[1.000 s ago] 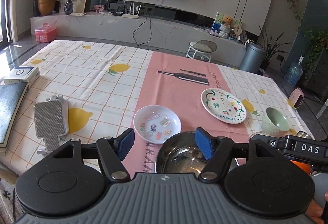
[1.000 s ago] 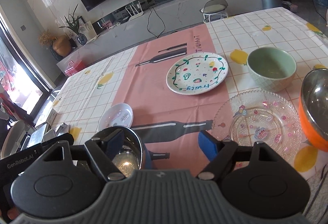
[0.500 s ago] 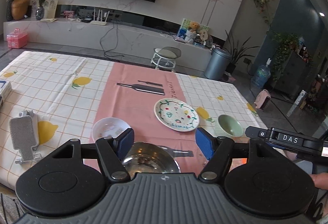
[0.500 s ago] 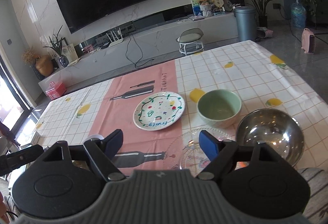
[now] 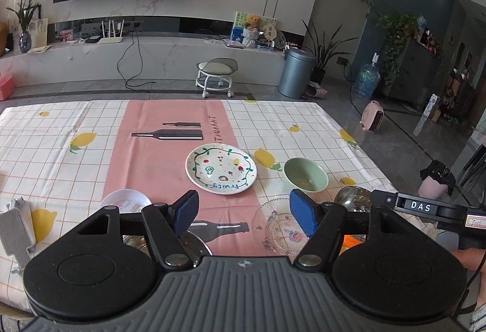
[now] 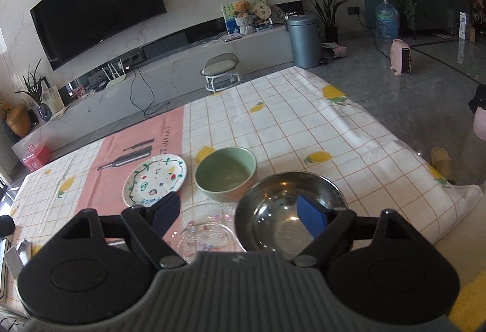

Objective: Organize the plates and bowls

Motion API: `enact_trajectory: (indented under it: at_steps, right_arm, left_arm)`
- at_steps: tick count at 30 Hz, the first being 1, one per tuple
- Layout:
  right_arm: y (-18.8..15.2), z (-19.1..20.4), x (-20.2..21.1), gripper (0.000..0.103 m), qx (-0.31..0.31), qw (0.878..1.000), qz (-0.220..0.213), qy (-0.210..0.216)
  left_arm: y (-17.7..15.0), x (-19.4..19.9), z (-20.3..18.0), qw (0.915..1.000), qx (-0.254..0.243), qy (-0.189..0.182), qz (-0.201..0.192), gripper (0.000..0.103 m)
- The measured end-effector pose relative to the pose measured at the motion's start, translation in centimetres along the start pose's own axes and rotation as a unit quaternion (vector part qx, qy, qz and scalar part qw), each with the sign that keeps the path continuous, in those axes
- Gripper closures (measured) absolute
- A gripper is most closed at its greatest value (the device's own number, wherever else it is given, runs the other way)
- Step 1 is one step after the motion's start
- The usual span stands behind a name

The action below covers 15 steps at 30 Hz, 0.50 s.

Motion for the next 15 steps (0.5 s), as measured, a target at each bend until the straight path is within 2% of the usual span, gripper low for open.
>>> enact_trajectory:
  at_steps: [3,15]
  right_arm:
    - [-0.5,-1.4,-0.6,0.018,-0.008,1.0,0.017,-0.006]
    - [-1.5,-5.0,-1.7,0.019,-0.064,0.997,0.028,-0.018]
  left_arm:
    - [0.3,-1.1,-1.5,0.9999,-0.008,-0.006,0.013,0.023]
    - [-1.3,-5.7,-7.2,0.9957,-0.049,-0.026,0.075,0.023]
Point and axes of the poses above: each gripper's, at about its wrist camera, not at the fingertips, and x roughly against the way its jaws point, z to its left, y to its top, the point moved 8 cm from there along -x, roughly the way its jaws point
